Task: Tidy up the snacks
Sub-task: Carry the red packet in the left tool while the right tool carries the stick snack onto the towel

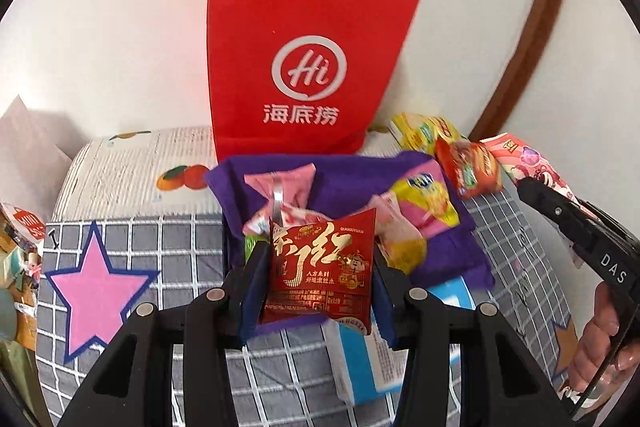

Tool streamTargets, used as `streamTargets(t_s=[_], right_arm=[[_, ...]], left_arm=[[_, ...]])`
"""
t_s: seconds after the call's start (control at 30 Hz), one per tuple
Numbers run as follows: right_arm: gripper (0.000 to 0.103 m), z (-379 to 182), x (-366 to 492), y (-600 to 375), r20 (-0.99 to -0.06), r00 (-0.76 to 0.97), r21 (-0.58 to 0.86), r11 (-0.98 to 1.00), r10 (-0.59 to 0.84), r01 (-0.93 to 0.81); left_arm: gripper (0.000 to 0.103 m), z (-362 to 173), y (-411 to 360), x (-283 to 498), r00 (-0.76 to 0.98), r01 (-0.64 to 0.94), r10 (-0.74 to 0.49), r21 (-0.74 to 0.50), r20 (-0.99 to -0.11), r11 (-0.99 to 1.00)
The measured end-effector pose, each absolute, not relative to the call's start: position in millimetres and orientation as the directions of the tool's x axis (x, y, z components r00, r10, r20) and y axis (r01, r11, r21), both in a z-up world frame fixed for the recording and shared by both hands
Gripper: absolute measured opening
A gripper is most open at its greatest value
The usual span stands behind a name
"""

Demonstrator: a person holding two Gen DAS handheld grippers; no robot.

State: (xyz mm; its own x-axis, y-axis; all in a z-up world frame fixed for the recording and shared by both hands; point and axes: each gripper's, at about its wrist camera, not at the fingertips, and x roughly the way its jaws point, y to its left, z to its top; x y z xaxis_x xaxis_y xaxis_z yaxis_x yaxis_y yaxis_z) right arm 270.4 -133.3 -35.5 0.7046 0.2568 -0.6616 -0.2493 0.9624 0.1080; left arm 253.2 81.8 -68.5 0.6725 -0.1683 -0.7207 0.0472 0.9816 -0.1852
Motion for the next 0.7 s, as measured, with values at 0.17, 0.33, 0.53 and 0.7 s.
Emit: streamTargets(t_s=[0.17,0.33,0.53,0.7], right_arm=[[0.021,-41.7,305.9,-134.8,-0.686,0.651,0.204,0.944,0.326,-0.258],[0.021,-52.3,336.0,-137.9,-0.698,0.62,0.26,0.933,0.359,-0.247],[0.021,-85.5,359.2,-139.2,-0.77,0.541,0.236,0.938,0.34,-0.255],[0.021,-106.5,368.2,-138.0,-0.817,0.477,0.2,0.935,0.323,-0.291]], left_arm=[[0.044,-67.5,83.0,278.6,0.678,0.021,-0.164,-0.204,-0.716,0.979],[0.044,-67.5,80.0,303.9,0.675,0.014,-0.189,-0.243,-0.713,0.97],[0.044,-82.1,78.3,326.8,0.669,-0.028,-0.145,-0.22,-0.729,0.975],[0.044,-98.3,81.2,337.8,0.64,-0.026,-0.168,-0.24,-0.749,0.97]])
